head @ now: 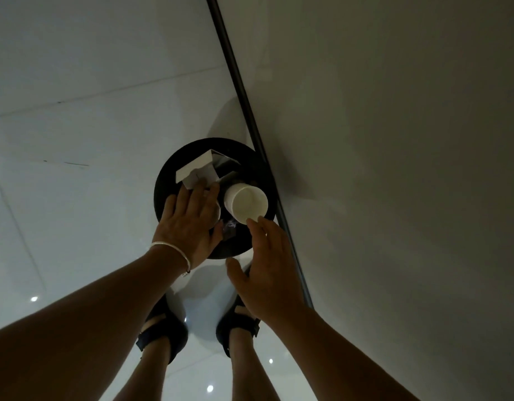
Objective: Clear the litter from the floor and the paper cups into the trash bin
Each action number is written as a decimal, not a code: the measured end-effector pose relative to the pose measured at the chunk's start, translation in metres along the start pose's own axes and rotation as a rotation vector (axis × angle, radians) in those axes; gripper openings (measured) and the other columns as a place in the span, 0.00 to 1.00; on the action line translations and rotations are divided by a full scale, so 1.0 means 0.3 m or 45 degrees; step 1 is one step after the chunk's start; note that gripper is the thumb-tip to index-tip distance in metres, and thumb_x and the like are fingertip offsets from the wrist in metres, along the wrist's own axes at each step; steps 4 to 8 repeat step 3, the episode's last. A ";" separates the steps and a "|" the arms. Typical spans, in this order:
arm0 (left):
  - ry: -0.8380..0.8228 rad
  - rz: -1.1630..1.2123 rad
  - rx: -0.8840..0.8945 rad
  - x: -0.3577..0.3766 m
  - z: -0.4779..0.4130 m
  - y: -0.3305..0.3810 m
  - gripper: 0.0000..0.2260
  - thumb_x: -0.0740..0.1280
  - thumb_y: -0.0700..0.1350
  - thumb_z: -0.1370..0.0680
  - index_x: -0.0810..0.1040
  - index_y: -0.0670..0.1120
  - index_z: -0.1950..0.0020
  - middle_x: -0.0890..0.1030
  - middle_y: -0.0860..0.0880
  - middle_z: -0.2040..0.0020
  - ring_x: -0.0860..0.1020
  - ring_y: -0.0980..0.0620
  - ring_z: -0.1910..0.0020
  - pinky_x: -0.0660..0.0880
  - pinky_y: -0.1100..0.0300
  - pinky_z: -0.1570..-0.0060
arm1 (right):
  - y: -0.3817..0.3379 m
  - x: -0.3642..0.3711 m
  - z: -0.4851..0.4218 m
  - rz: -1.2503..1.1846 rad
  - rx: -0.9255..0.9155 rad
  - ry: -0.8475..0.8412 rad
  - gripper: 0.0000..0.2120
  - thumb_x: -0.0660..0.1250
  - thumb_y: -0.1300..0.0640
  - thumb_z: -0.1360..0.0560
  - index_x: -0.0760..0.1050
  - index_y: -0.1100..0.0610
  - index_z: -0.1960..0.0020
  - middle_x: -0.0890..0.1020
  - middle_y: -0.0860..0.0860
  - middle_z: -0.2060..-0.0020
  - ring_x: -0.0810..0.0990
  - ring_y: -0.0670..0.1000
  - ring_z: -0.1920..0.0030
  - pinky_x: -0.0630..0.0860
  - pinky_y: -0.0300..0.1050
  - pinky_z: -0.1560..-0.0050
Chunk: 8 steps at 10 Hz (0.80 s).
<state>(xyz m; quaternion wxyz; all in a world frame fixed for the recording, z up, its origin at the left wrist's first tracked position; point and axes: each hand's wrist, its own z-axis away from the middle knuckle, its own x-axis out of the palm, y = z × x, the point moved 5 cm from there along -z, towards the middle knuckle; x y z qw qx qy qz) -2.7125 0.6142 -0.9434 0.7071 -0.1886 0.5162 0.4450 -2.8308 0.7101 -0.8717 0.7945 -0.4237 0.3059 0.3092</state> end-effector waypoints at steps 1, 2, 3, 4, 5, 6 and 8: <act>-0.032 0.060 -0.022 -0.089 0.039 0.004 0.32 0.49 0.61 0.23 0.59 0.43 0.24 0.65 0.39 0.27 0.64 0.37 0.30 0.67 0.42 0.38 | -0.025 -0.038 0.006 0.114 -0.009 -0.025 0.35 0.64 0.41 0.24 0.58 0.53 0.23 0.61 0.52 0.24 0.58 0.52 0.25 0.65 0.46 0.32; -0.033 0.072 -0.010 -0.228 0.102 -0.012 0.32 0.52 0.59 0.24 0.58 0.45 0.24 0.64 0.41 0.26 0.63 0.39 0.29 0.66 0.43 0.37 | -0.086 -0.118 0.021 0.203 0.005 -0.041 0.35 0.63 0.38 0.24 0.57 0.51 0.23 0.59 0.51 0.23 0.56 0.52 0.24 0.62 0.45 0.31; -0.046 0.049 -0.003 -0.385 0.206 -0.039 0.31 0.54 0.60 0.23 0.58 0.47 0.24 0.62 0.42 0.26 0.60 0.39 0.27 0.65 0.42 0.36 | -0.176 -0.235 0.070 0.256 0.002 -0.042 0.35 0.61 0.38 0.24 0.56 0.51 0.23 0.59 0.52 0.24 0.55 0.53 0.23 0.62 0.49 0.28; -0.046 0.049 -0.003 -0.385 0.206 -0.039 0.31 0.54 0.60 0.23 0.58 0.47 0.24 0.62 0.42 0.26 0.60 0.39 0.27 0.65 0.42 0.36 | -0.176 -0.235 0.070 0.256 0.002 -0.042 0.35 0.61 0.38 0.24 0.56 0.51 0.23 0.59 0.52 0.24 0.55 0.53 0.23 0.62 0.49 0.28; -0.046 0.049 -0.003 -0.385 0.206 -0.039 0.31 0.54 0.60 0.23 0.58 0.47 0.24 0.62 0.42 0.26 0.60 0.39 0.27 0.65 0.42 0.36 | -0.176 -0.235 0.070 0.256 0.002 -0.042 0.35 0.61 0.38 0.24 0.56 0.51 0.23 0.59 0.52 0.24 0.55 0.53 0.23 0.62 0.49 0.28; -0.046 0.049 -0.003 -0.385 0.206 -0.039 0.31 0.54 0.60 0.23 0.58 0.47 0.24 0.62 0.42 0.26 0.60 0.39 0.27 0.65 0.42 0.36 | -0.176 -0.235 0.070 0.256 0.002 -0.042 0.35 0.61 0.38 0.24 0.56 0.51 0.23 0.59 0.52 0.24 0.55 0.53 0.23 0.62 0.49 0.28; -0.046 0.049 -0.003 -0.385 0.206 -0.039 0.31 0.54 0.60 0.23 0.58 0.47 0.24 0.62 0.42 0.26 0.60 0.39 0.27 0.65 0.42 0.36 | -0.176 -0.235 0.070 0.256 0.002 -0.042 0.35 0.61 0.38 0.24 0.56 0.51 0.23 0.59 0.52 0.24 0.55 0.53 0.23 0.62 0.49 0.28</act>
